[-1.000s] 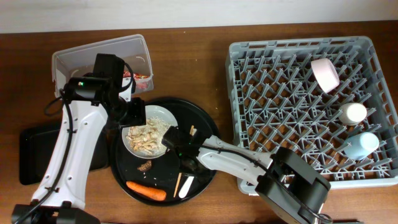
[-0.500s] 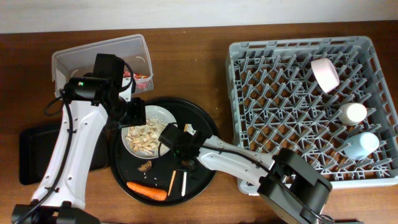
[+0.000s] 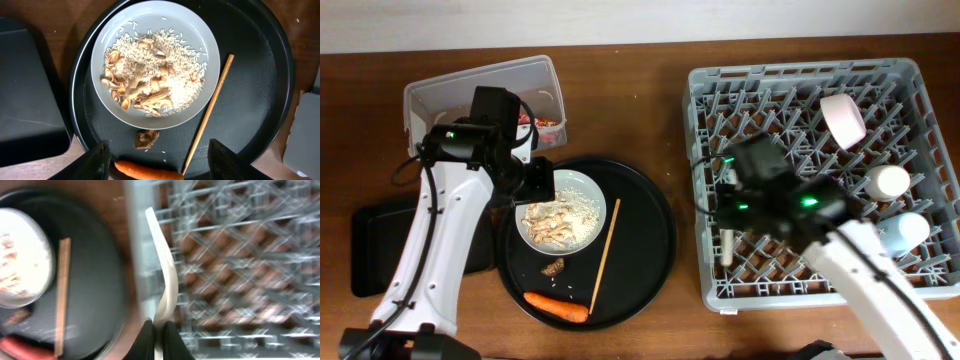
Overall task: Sort waste into correct bins and load items into the dishwasher rack
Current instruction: 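Grasp the white fork with the right gripper and stand it in the rack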
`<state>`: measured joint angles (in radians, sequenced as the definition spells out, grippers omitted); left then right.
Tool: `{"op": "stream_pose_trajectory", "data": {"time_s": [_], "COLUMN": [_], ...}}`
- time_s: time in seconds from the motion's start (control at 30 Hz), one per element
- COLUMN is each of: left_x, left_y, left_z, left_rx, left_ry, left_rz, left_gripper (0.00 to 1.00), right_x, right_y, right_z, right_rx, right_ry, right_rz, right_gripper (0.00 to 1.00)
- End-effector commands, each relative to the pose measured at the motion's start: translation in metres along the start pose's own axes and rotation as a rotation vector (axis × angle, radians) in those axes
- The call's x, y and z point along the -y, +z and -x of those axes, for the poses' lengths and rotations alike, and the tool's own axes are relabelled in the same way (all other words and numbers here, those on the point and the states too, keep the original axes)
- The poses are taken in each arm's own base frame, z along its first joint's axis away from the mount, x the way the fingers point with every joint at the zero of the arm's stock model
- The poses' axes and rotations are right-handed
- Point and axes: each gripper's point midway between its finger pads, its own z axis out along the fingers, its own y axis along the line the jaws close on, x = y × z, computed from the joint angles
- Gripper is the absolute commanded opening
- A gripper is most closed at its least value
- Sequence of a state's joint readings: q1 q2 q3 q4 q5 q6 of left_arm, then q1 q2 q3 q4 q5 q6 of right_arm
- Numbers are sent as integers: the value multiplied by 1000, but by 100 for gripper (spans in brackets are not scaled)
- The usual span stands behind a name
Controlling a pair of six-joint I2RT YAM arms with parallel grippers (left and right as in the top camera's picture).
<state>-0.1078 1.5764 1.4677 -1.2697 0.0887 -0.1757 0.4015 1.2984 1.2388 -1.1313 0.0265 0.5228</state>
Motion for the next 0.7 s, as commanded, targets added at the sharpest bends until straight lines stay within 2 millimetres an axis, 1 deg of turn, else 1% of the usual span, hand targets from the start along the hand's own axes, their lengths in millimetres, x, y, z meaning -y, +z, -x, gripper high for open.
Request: {"op": "stream_pose_trajectory", "data": {"time_s": [0.0, 0.1, 0.17, 0.23, 0.27, 0.33, 0.37, 0.4, 0.43, 0.5, 0.53, 0.6, 0.67], "left_x": [-3, -2, -2, -2, -2, -2, -2, -2, -2, -2, -2, -2, 3], "left_y": [-2, -2, -2, -2, -2, -2, -2, -2, -2, -2, -2, -2, 0], "left_z": [-1, -1, -1, -1, -1, -1, -1, -1, -1, -1, -1, -3, -5], "left_rx": [7, 6, 6, 6, 6, 6, 6, 6, 5, 5, 5, 0, -5], "left_ry": [6, 6, 6, 6, 6, 6, 6, 6, 6, 6, 6, 7, 21], "left_rz": [6, -1, 0, 0, 0, 0, 0, 0, 0, 0, 0, 0, -2], "left_gripper": [62, 62, 62, 61, 62, 62, 62, 62, 61, 62, 62, 62, 62], "right_x": [39, 31, 16, 12, 9, 1, -4, -6, -5, -1, 2, 11, 23], "right_y": [7, 32, 52, 67, 78, 86, 88, 89, 89, 88, 81, 51, 17], "right_z": [7, -2, -13, -20, -24, -28, -29, -29, -28, -26, -21, -2, 16], "right_rx": [-60, -179, -277, -328, -364, -393, -393, -388, -386, -371, -341, -243, -153], "right_ry": [-146, -154, -159, -156, -144, -149, -159, -165, -164, -152, -149, -148, -116], "right_rz": [-35, 13, 68, 57, 49, 70, 78, 82, 81, 56, 35, -18, -37], "right_gripper": [4, 4, 4, 4, 4, 4, 7, 33, 66, 68, 68, 69, 71]}}
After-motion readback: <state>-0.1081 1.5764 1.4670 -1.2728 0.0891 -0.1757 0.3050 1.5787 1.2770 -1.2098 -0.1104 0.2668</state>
